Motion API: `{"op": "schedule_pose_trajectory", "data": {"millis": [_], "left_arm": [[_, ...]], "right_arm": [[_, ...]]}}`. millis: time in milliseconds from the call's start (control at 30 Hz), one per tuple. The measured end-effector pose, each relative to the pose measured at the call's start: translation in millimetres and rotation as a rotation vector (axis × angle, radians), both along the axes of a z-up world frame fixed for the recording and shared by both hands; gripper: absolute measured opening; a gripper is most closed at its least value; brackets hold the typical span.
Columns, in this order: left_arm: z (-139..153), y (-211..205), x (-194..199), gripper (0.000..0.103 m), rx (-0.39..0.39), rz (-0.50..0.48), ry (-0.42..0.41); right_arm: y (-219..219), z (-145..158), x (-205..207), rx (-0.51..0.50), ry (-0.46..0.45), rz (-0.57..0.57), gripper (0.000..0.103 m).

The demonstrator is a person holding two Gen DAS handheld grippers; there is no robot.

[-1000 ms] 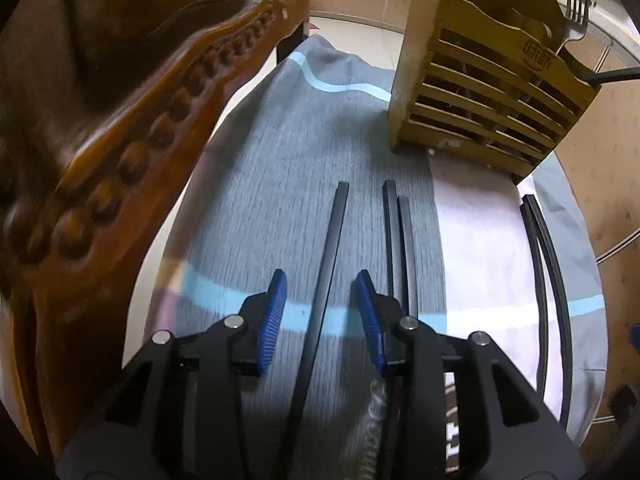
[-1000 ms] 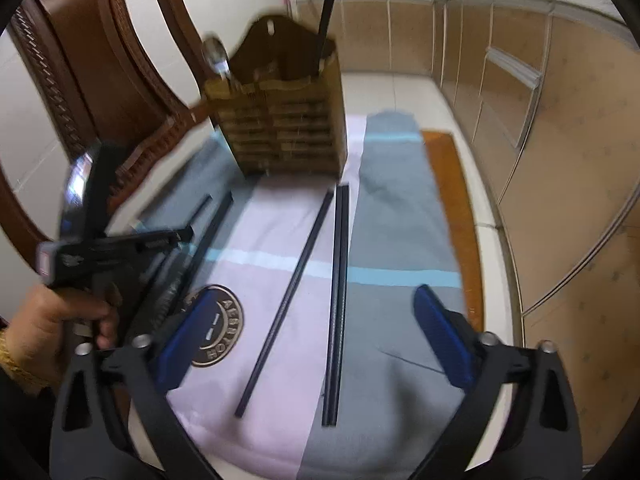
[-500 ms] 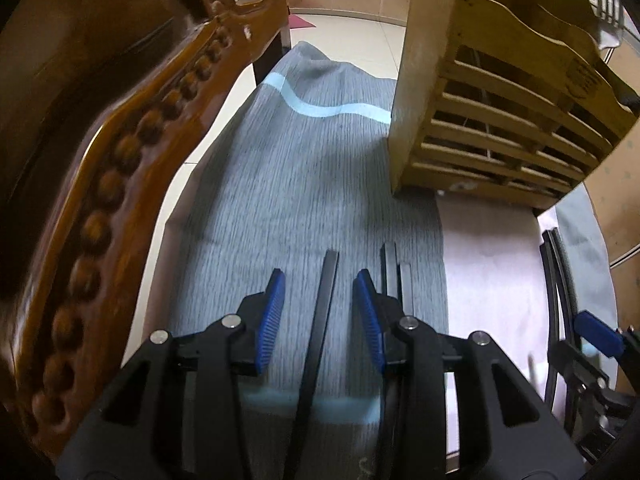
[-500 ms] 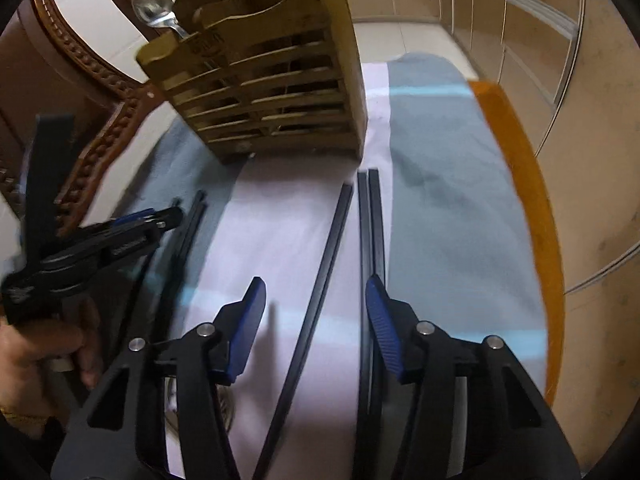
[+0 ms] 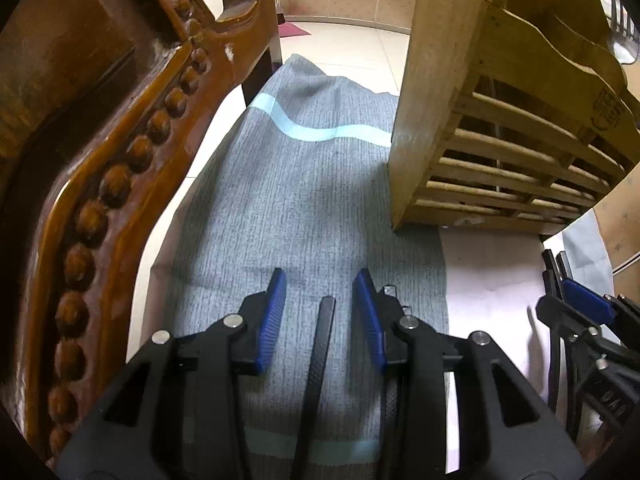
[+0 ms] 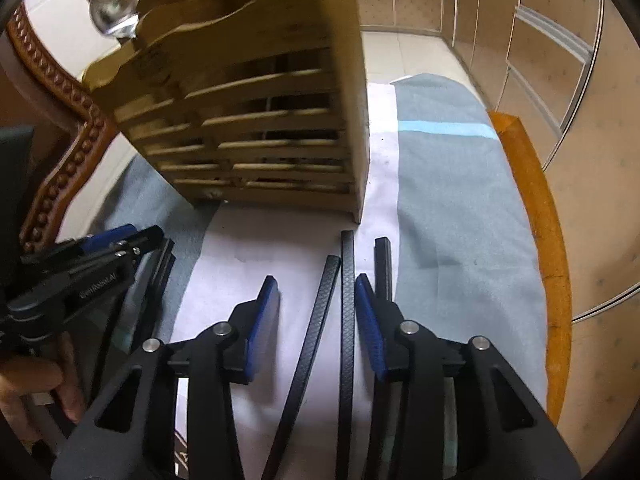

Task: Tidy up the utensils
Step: 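Lower the left gripper onto a black chopstick pair beside the holder, then close the left gripper on the chopsticks while the right gripper grasps a chopstick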

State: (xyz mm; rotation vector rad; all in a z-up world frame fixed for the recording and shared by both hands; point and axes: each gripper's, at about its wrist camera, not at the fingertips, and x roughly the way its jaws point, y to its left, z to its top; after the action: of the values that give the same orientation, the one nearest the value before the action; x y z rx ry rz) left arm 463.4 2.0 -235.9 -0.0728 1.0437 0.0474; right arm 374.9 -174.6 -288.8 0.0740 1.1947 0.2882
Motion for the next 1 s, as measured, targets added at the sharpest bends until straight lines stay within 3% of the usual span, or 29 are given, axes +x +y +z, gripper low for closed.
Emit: {"op": "schedule_pose_trajectory", "data": {"millis": [100,167,233,300,400,467,533,600,633,700,833,900,1000], "left_arm": [[-1.1,1.0,5.8,0.036,0.001,0.001,-0.001],[0.6,1.0,1.9,0.036,0.002,0.004,-0.002],[-4.6,0.1,9.9,0.036,0.001,0.006,-0.003],[-4.8,-0.9,8.8,0.036,0.002,0.009,-0.004],[-3.7,-2.4,3.3,0.036,0.002,0.01,-0.005],[-1.2,-4.3,-3.6,0.036,0.003,0.009,-0.006],[-1.0,-4.8,-5.3,0.036,0.005,0.007,-0.009],[-1.2,-5.1,-6.1,0.035,0.005,0.008,-0.01],[-1.2,-5.1,-6.9,0.034,0.004,0.007,-0.011],[-0.9,-5.2,-6.9,0.008,-0.002,0.006,-0.014],[-0.6,-4.6,-7.8,0.005,-0.006,-0.008,-0.017],[3.4,1.7,-8.9,0.005,-0.059,-0.002,-0.002],[31.4,7.2,-17.7,0.005,-0.091,-0.012,-0.048]], "right_arm": [[-18.7,3.8,3.8,0.101,0.059,-0.039,0.041],[-30.4,14.9,1.0,0.108,0.024,-0.053,0.041],[-36.8,25.8,-2.8,0.082,-0.022,-0.047,0.041],[-37.3,31.5,-5.2,-0.013,-0.069,-0.027,0.041],[-33.8,23.5,-2.2,-0.114,-0.093,-0.014,0.041],[-34.7,13.3,4.7,-0.147,-0.087,-0.015,0.036],[-27.9,4.5,8.5,-0.19,-0.071,0.004,0.021],[-24.0,-3.7,11.3,-0.206,-0.075,0.013,0.016],[-21.3,-4.8,13.2,-0.217,-0.086,0.02,0.011],[-17.7,-5.5,15.9,-0.22,-0.087,0.038,0.009],[-27.5,-1.4,21.1,-0.182,-0.082,0.023,0.007],[-35.7,11.8,20.7,-0.141,-0.092,0.016,0.007],[-41.3,40.2,15.6,-0.077,-0.136,0.002,0.007]]}}
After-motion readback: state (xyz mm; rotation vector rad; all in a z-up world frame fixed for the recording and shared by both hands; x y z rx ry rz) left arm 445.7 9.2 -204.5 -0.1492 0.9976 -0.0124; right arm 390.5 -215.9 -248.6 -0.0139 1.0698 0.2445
